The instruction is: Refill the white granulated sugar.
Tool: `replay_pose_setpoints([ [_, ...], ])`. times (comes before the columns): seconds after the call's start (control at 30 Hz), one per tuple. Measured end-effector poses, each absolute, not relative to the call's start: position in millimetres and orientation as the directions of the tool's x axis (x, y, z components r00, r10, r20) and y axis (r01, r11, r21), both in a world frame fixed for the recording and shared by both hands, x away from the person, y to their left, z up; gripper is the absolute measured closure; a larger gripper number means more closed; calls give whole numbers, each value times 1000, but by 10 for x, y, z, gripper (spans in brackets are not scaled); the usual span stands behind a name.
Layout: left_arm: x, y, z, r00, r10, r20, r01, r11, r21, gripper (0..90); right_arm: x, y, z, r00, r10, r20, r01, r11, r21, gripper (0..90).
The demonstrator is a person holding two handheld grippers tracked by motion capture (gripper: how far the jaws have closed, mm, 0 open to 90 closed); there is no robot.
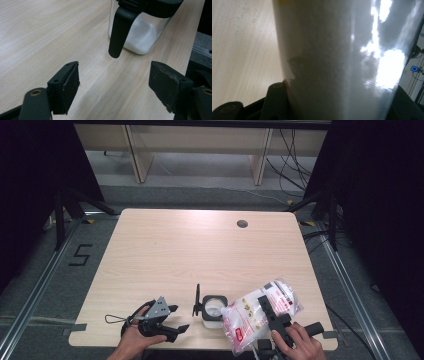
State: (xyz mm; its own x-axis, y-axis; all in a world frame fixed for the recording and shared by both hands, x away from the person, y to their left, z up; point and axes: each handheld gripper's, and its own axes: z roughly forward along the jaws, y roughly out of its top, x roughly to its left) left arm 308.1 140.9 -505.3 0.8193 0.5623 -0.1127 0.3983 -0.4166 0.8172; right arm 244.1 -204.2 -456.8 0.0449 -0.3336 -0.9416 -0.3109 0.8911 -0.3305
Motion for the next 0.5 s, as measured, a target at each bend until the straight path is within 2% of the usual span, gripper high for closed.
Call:
replay_pose_setpoints([
  [0.07, 3082, 1412, -5051, 820, 562, -106, 395, -423, 815, 238, 2430, -2045, -4544, 41, -375, -926, -297, 881, -369, 491],
  [0.3, 3077, 1401, -5057, 817, 565, -117, 402, -412, 818, 239, 2429, -2045, -4538, 43, -382, -923, -293, 879, -377, 491],
  [0.33, 3091, 1421, -5049, 824, 559, -87, 388, -445, 807, 239, 2431, -2041, -4538, 45, -390, -920, -295, 874, -386, 491],
  [0.5, 3082, 1415, -5048, 821, 559, -114, 399, -421, 814, 239, 2425, -2046, -4537, 44, -385, -922, -289, 879, -380, 492],
])
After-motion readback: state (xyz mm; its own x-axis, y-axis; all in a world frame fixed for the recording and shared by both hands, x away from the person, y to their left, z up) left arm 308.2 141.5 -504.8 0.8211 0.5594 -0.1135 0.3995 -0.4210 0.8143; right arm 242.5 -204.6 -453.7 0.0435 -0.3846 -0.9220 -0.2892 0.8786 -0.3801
